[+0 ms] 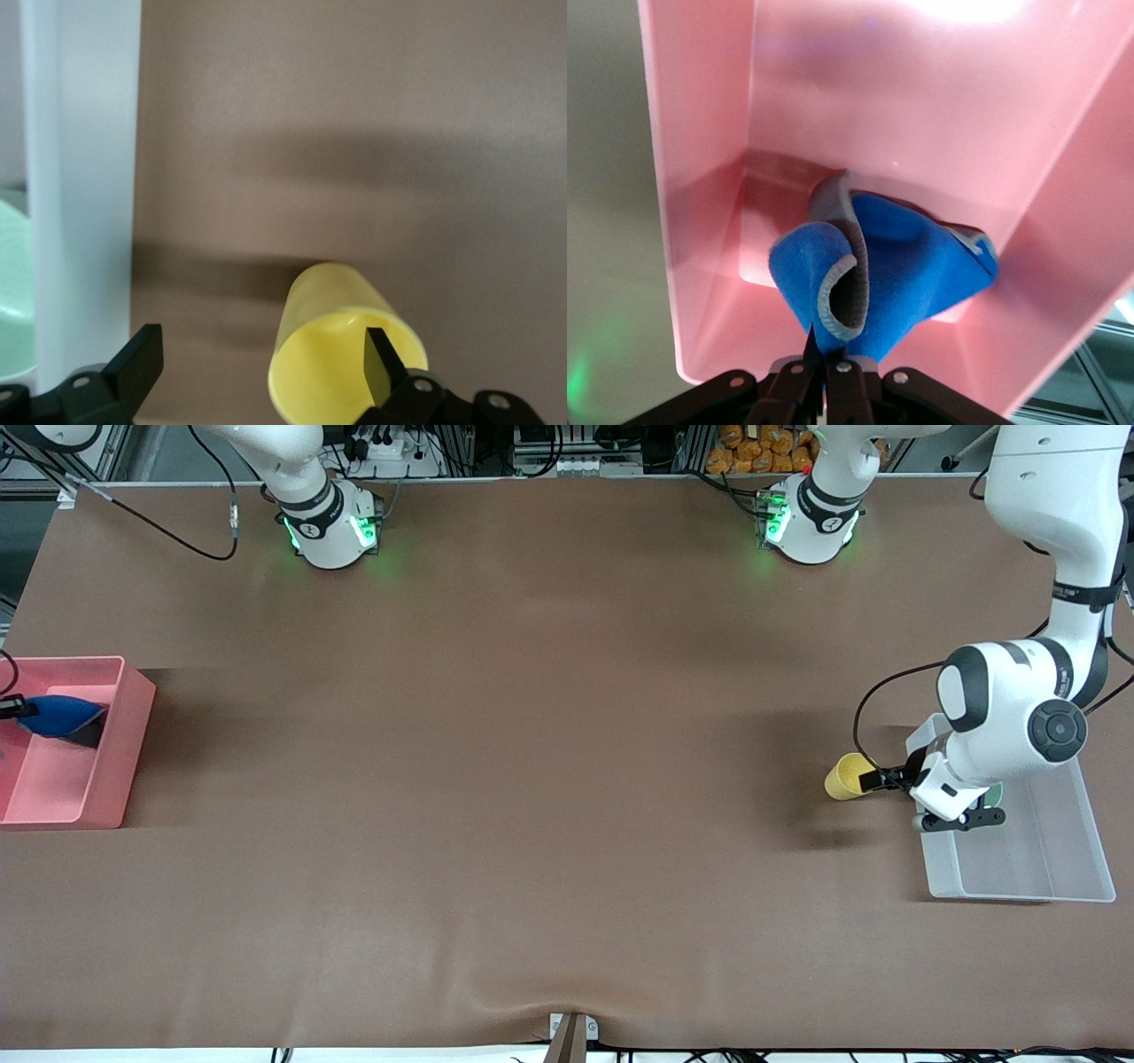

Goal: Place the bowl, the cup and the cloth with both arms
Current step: 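Grasp the yellow cup with the left gripper while the right lowers the cloth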

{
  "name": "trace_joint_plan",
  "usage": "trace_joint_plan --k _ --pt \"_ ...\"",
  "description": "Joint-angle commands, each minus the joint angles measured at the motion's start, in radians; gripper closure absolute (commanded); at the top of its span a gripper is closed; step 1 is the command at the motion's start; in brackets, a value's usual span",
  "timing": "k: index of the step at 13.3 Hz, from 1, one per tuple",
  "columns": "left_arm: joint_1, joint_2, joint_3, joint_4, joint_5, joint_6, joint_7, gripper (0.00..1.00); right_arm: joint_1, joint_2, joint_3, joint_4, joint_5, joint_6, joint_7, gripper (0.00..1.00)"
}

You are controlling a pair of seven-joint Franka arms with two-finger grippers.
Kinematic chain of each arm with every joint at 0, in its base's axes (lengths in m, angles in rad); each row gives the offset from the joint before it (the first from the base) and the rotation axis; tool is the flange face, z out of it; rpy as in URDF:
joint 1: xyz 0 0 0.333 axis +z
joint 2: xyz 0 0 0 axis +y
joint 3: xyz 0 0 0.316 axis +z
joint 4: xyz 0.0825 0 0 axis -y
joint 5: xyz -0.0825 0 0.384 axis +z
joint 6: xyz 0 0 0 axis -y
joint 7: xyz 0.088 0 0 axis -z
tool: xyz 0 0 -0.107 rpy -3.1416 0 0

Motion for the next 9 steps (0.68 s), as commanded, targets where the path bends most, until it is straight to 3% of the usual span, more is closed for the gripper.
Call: trace_joint_plan --k 1,5,6,7,8,9 --pt "0.003 -0.05 -0.018 -0.063 0.032 0.022 -0.026 0.08 -0.022 0.034 0.018 0.013 0.069 0.0 -0.019 1.0" --pt "0.008 -0.036 -0.023 -0.151 0.037 0.162 -0.028 0.31 -0.026 0.051 0.018 -0.013 0.117 0.002 -0.016 1.0" --pt "0.009 -0.027 -0.023 -0.167 0.035 0.198 -0.028 0.41 -0.031 0.053 0.018 -0.024 0.139 0.002 -0.017 1.0" --pt "0.009 -0.018 -0.023 -0.165 0.035 0.204 -0.028 0.63 -0.038 0.059 0.018 -0.03 0.147 0.002 -0.017 1.0" --pt "0.009 -0.021 -0.023 -0.164 0.035 0.203 -0.028 0.91 -0.038 0.064 0.018 -0.036 0.15 0.002 -0.016 1.0" --pt "0.011 -0.027 -0.023 -0.161 0.035 0.198 -0.029 1.0 -0.04 0.067 0.018 -0.038 0.164 0.0 -0.017 1.0"
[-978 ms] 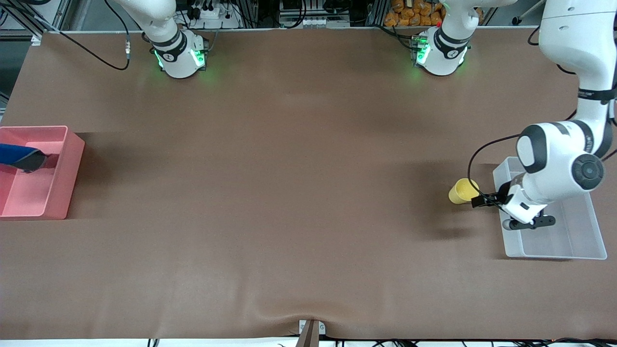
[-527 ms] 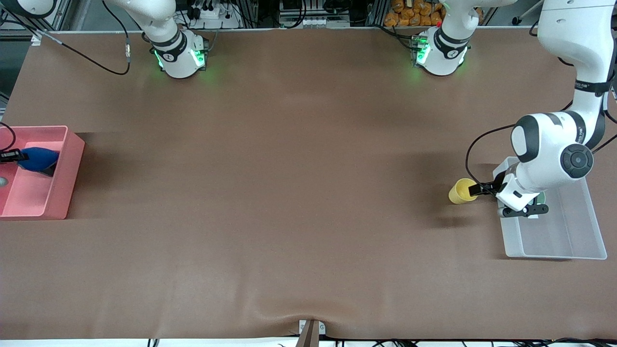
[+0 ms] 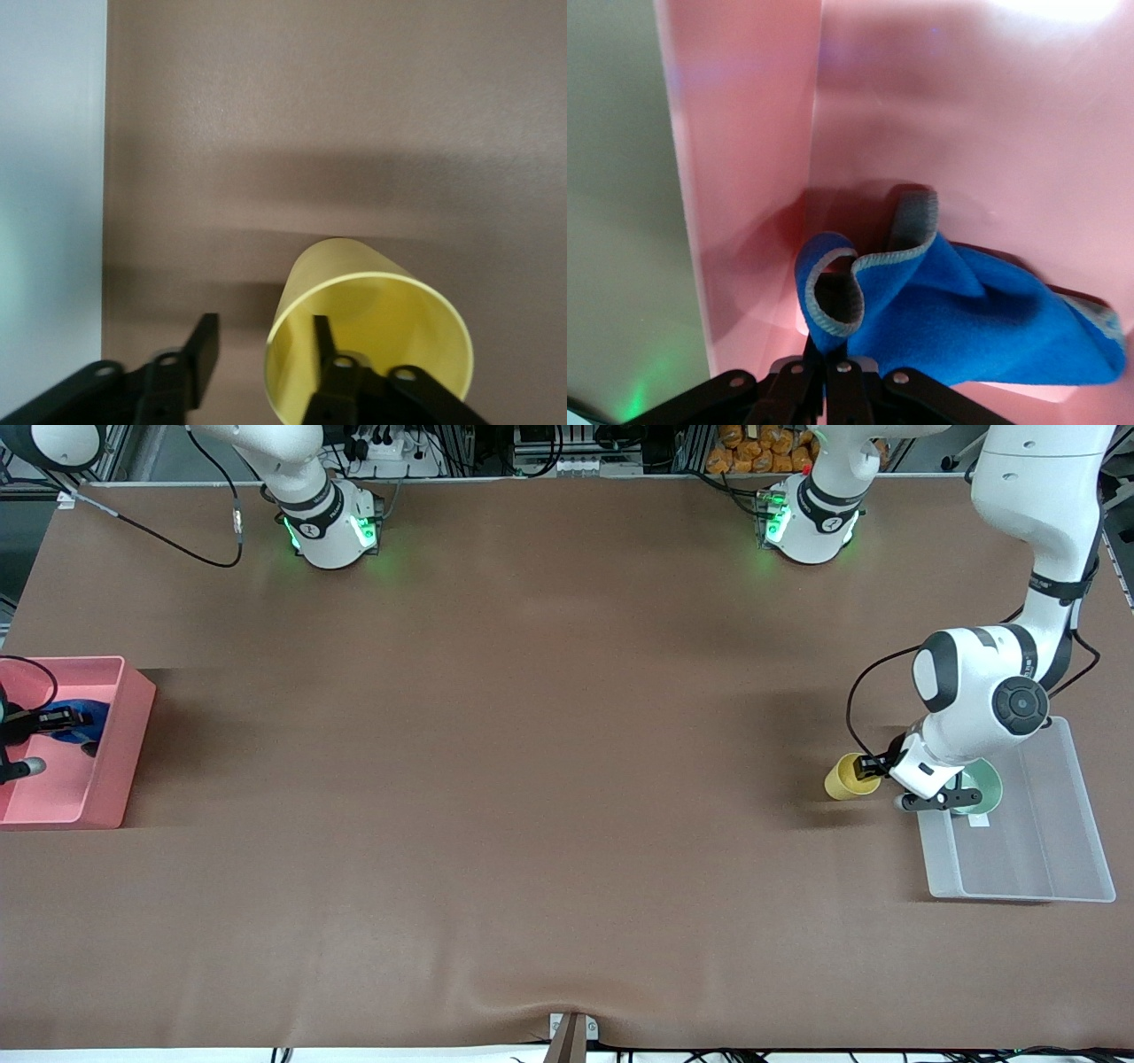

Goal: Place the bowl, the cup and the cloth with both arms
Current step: 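Grasp the yellow cup with the left gripper while the right lowers the cloth, then place the cup in the clear bin while the right releases the cloth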

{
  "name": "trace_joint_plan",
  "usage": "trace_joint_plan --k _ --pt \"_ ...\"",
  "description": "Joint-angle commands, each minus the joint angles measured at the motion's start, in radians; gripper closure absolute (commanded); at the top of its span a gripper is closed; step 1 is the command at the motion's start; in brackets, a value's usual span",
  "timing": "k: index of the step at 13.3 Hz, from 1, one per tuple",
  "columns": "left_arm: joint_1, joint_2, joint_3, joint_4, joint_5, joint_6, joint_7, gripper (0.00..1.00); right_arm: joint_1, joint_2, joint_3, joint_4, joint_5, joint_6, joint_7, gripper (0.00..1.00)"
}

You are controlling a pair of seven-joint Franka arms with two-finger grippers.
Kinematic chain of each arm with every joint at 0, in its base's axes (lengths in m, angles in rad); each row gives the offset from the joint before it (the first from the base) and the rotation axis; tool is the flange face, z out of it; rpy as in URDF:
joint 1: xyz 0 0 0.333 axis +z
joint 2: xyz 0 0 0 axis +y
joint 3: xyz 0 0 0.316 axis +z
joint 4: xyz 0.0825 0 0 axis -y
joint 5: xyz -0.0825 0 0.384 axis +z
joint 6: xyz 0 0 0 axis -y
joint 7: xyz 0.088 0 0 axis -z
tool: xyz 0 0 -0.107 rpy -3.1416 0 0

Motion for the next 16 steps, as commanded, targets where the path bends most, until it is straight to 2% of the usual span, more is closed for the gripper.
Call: trace_joint_plan --k 1,3,6,9,11,13,14,15,16 --pt "0.01 -0.023 -0.008 0.006 0.028 0.008 -0.029 1.0 -0.029 0.01 0.017 -0.009 0.045 0.0 -0.016 1.0" --pt "0.01 -0.034 -0.008 0.067 0.022 -0.056 -0.044 1.0 -0.037 0.014 0.017 -0.015 0.048 0.002 -0.016 1.0" --pt "0.023 -0.024 -0.002 0.262 0.017 -0.309 -0.041 1.0 -0.037 0.014 0.017 -0.015 0.048 0.002 -0.016 1.0" --pt "0.103 -0.03 0.002 0.413 0.017 -0.505 0.034 1.0 -0.037 0.014 0.017 -0.014 0.048 0.002 -0.016 0.99" --pt "0.134 -0.022 0.038 0.487 0.023 -0.562 0.118 1.0 -0.037 0.014 0.017 -0.014 0.048 0.002 -0.016 0.98" --pt "0.155 0.001 0.081 0.497 0.024 -0.561 0.245 1.0 -0.034 0.01 0.017 -0.009 0.048 -0.006 -0.013 0.91" --pt "0.166 0.028 0.112 0.529 0.024 -0.559 0.31 1.0 -0.031 0.004 0.019 -0.006 0.048 -0.009 -0.015 0.81" --pt "0.174 0.067 0.135 0.566 0.019 -0.559 0.351 1.0 -0.028 -0.002 0.02 -0.002 0.048 -0.007 -0.016 0.23" --pt "0.175 0.103 0.147 0.596 0.019 -0.549 0.355 1.0 -0.026 -0.018 0.02 0.009 0.046 -0.011 -0.016 0.0"
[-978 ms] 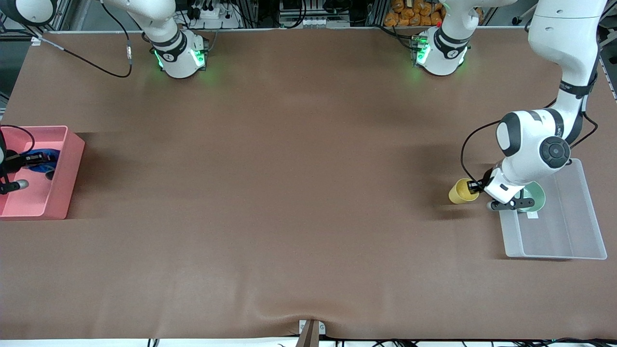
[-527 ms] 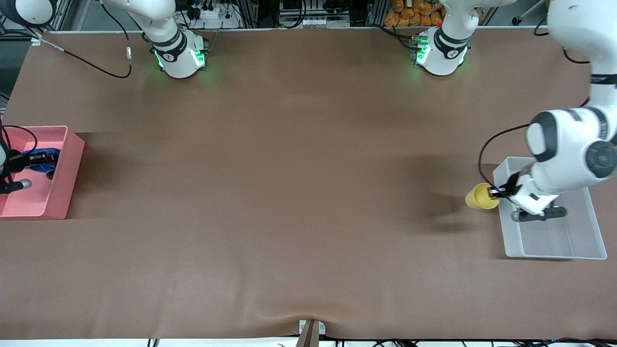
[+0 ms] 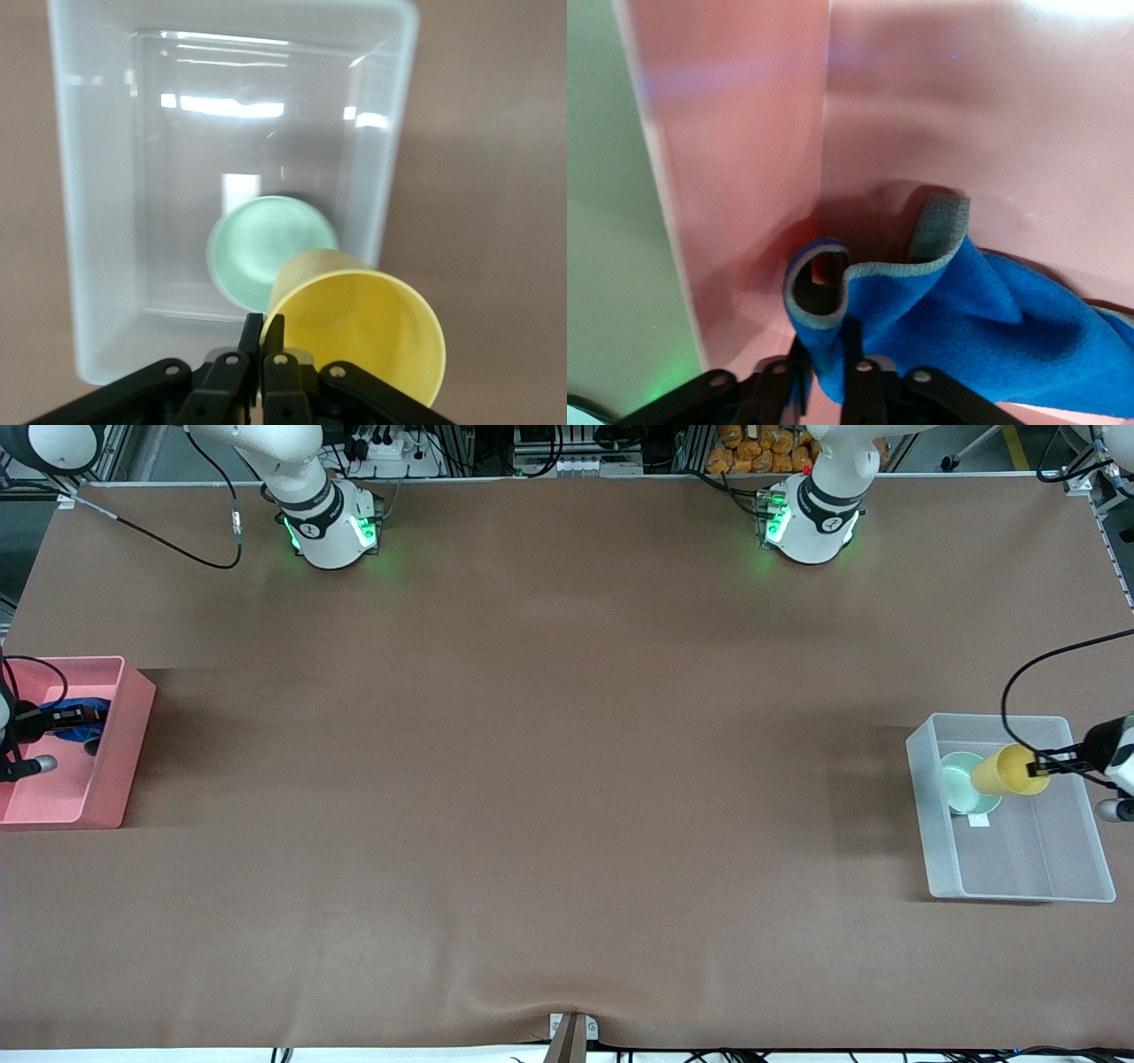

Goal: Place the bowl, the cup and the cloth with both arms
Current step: 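Place the cup in the clear bin while the right releases the cloth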

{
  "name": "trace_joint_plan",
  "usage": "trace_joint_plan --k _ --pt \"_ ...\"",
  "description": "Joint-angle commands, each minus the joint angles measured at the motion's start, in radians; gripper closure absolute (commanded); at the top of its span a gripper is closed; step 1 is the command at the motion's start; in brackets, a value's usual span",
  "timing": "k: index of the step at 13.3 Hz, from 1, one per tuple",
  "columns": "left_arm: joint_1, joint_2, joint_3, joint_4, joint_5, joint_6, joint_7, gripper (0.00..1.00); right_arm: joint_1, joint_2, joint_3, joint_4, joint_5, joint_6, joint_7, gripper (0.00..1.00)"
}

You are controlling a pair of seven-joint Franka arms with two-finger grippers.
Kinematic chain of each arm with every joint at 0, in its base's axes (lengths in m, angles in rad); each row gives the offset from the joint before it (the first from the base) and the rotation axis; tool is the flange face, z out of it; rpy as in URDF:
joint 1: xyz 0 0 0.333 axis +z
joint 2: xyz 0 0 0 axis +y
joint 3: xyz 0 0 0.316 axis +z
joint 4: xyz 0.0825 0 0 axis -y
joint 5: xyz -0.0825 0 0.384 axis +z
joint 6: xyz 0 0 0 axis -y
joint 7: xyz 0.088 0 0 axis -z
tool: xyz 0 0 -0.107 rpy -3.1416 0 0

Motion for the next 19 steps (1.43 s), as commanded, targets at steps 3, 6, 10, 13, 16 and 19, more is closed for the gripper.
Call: trace_joint_plan --k 3,6,10,13,16,19 --pt "0.005 0.176 0.019 0.131 0.009 0.083 0.031 1.0 -0.004 -0.099 0.019 0.048 0.015 -0.091 -0.032 0.0" --pt "0.03 0.232 0.017 0.136 -0.025 0.202 0.041 1.0 0.032 -0.169 0.017 0.078 0.01 -0.18 -0.031 0.0" --pt "0.018 0.265 0.013 0.142 -0.091 0.276 0.018 1.0 0.095 -0.269 0.017 0.069 0.015 -0.255 -0.013 0.0" --pt "0.015 0.291 0.005 0.151 -0.106 0.305 0.016 1.0 0.158 -0.34 0.019 0.06 0.021 -0.307 0.073 0.0" --pt "0.008 0.32 0.004 0.151 -0.128 0.356 0.018 1.0 0.218 -0.394 0.017 0.051 0.074 -0.361 0.2 0.0" --pt "0.004 0.337 0.004 0.151 -0.128 0.356 0.019 1.0 0.287 -0.481 0.017 -0.003 0.107 -0.358 0.317 0.0"
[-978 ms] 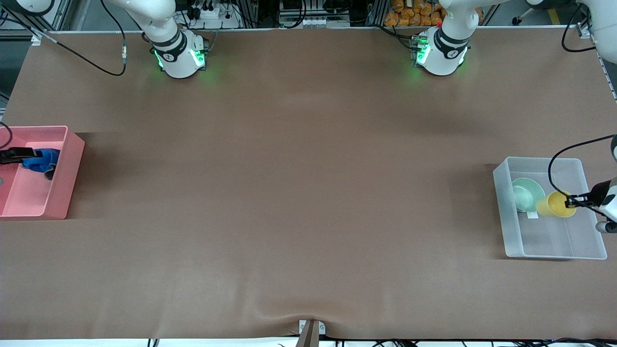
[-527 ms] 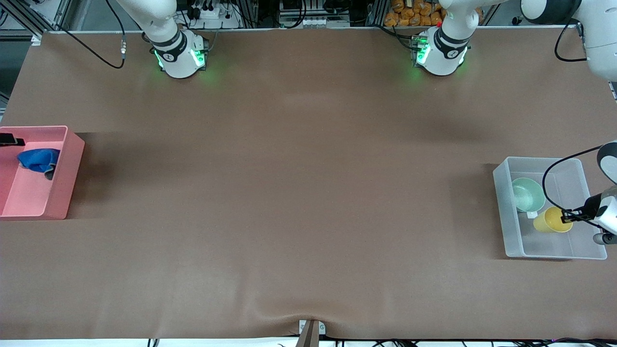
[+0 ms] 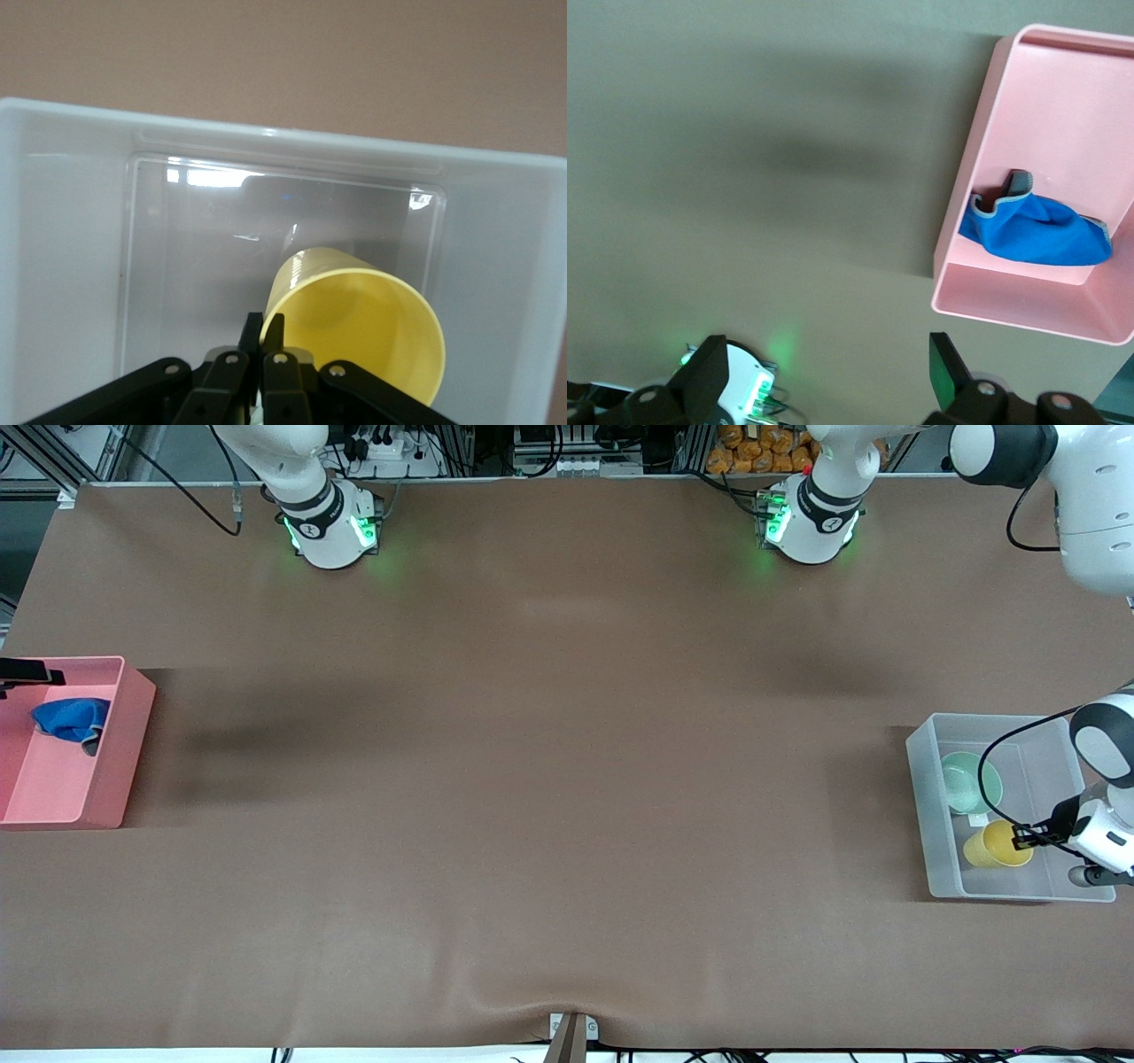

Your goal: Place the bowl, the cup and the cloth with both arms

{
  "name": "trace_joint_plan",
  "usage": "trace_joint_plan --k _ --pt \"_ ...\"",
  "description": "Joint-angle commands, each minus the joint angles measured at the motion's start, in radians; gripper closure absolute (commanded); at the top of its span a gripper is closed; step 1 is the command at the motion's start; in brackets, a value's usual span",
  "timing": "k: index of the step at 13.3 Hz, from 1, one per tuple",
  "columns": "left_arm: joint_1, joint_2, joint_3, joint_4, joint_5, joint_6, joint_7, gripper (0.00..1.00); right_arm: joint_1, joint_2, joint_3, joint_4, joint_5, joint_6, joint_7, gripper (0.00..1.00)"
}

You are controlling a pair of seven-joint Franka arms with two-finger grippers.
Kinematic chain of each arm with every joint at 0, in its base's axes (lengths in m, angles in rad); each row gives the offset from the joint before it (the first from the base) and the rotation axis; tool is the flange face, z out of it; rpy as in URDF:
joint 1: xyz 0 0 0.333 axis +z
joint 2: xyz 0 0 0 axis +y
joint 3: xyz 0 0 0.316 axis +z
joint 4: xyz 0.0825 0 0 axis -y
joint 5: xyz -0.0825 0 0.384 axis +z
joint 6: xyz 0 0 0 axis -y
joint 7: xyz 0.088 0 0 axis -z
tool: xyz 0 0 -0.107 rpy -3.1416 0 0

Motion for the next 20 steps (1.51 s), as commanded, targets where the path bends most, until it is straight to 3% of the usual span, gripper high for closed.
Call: trace_joint_plan --k 1,2,6,9,10,11,12,16,18,20 --pt "-0.005 0.03 0.004 0.031 -0.02 0.004 0.002 1.0 0.046 -0.11 -0.007 -0.09 0.061 0.013 0.099 0.0" --pt "-0.005 0.033 0.004 0.031 -0.02 0.016 0.01 1.0 0.078 -0.126 -0.007 -0.094 0.061 0.012 0.137 0.0" --pt "-0.008 0.042 0.006 0.035 -0.017 0.027 0.016 0.59 0.189 -0.215 -0.007 -0.154 0.061 0.015 0.318 0.0" --pt "-0.016 0.024 0.009 0.035 -0.008 0.016 0.014 0.36 0.21 -0.299 -0.007 -0.215 0.063 0.021 0.344 0.0" --pt "-0.026 0.004 0.012 0.035 -0.005 0.011 0.011 0.34 0.213 -0.336 -0.007 -0.249 0.064 0.051 0.367 0.0" --pt "-0.035 -0.008 0.021 0.034 -0.003 -0.036 0.01 0.09 0.215 -0.36 -0.007 -0.266 0.064 0.064 0.389 0.0" --pt "-0.037 -0.036 0.032 0.035 0.007 -0.091 0.011 0.0 0.215 -0.367 -0.007 -0.263 0.066 0.064 0.404 0.0" --pt "-0.045 -0.141 0.043 0.023 0.029 -0.255 0.007 0.0 0.227 -0.365 -0.015 -0.182 0.092 0.039 0.458 0.0" --pt "-0.095 -0.178 0.046 0.018 0.035 -0.335 -0.015 0.0 0.238 -0.361 -0.016 -0.13 0.081 0.035 0.459 0.0" --pt "-0.175 -0.206 0.079 0.018 0.035 -0.384 -0.17 0.0 0.256 -0.362 -0.028 -0.122 0.084 0.032 0.51 0.0"
